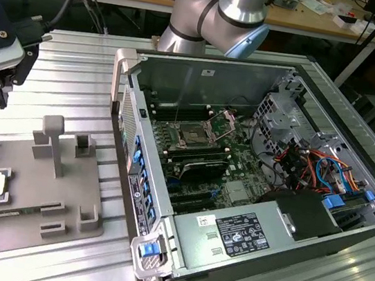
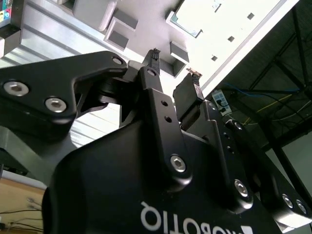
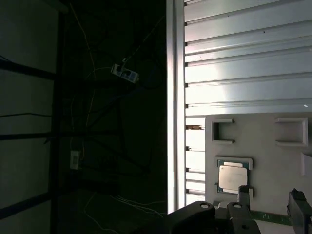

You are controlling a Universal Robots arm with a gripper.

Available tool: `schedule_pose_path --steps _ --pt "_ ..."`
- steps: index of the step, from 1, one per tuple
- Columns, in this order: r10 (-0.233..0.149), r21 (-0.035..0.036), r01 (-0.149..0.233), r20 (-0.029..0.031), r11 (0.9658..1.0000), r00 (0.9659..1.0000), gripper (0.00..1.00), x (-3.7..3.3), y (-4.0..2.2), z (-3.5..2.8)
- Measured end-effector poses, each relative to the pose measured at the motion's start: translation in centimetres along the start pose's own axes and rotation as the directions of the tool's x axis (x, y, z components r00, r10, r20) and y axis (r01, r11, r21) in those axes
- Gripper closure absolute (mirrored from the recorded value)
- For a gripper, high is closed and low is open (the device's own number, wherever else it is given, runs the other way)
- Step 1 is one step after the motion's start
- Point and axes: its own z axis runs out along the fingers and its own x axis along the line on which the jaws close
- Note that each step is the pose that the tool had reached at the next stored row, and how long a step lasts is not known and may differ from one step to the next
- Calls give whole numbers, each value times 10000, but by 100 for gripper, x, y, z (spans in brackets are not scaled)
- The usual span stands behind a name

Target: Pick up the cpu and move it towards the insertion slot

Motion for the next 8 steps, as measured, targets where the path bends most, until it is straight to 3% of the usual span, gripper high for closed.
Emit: schedule_pose_path --steps 4,5,8 --pt "1 0 -1 0 10000 10000 59 1 0 0" --pt "1 0 -1 1 10000 10000 53 3 0 3" --pt "1 1 -1 -1 10000 10000 53 41 0 27"
